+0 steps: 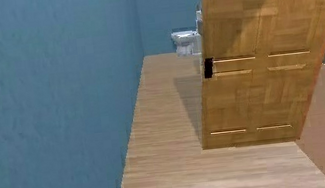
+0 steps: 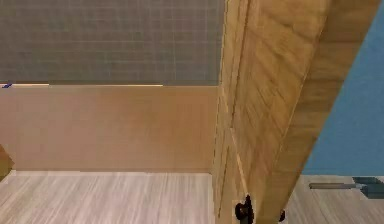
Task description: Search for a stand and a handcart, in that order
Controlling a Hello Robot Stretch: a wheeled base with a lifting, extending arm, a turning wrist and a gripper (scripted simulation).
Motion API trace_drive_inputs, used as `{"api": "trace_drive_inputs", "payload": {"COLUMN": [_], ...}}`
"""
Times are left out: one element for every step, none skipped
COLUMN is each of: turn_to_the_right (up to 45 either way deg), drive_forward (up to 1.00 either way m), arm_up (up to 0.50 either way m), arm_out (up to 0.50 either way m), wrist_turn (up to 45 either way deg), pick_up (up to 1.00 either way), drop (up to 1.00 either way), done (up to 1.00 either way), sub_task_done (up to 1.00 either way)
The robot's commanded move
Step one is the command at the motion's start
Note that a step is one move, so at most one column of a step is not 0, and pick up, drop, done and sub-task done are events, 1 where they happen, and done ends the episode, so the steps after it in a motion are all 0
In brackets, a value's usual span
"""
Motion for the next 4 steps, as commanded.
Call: {"api": "trace_drive_inputs", "payload": {"turn_to_the_right": [45.0,30.0,0.0,0.0], "drive_forward": [0.00,0.00,1.00,0.60], "arm_up": [0.00,0.00,0.00,0.00], "arm_out": [0.00,0.00,0.00,0.00], "wrist_turn": [0.0,0.0,0.0,0.0], "pick_up": [0.00,0.00,0.00,0.00], "drop": [0.00,0.00,0.00,0.00], "done": [0.00,0.00,0.00,0.00], "sub_task_done": [0.00,0.00,0.00,0.00]}}
